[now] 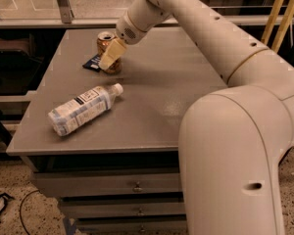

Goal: Move orange can near rxbar blueberry

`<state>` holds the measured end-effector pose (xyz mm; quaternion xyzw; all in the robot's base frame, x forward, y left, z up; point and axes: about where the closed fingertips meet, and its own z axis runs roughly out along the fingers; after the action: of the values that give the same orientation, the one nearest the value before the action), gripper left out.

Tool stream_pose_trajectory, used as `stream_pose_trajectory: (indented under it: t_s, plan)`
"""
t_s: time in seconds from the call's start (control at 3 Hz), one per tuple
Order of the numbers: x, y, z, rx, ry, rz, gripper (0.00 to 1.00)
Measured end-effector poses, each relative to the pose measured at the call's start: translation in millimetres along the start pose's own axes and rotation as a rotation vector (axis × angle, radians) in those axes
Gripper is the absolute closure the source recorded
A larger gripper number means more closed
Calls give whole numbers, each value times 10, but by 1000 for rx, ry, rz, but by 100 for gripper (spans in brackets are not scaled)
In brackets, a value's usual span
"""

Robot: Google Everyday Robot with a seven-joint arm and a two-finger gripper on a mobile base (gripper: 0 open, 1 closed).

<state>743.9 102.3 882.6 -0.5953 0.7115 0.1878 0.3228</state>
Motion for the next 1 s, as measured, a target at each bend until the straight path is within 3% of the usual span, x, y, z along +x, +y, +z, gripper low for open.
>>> stream_pose_trajectory:
  t_s: [0.33,0.67,1.0]
  plan:
    - [0,0,1,0,0,0,0]
    - [10,-156,-91,7,-46,-14,0]
    - [176,-192,-434,56,-43,8,0]
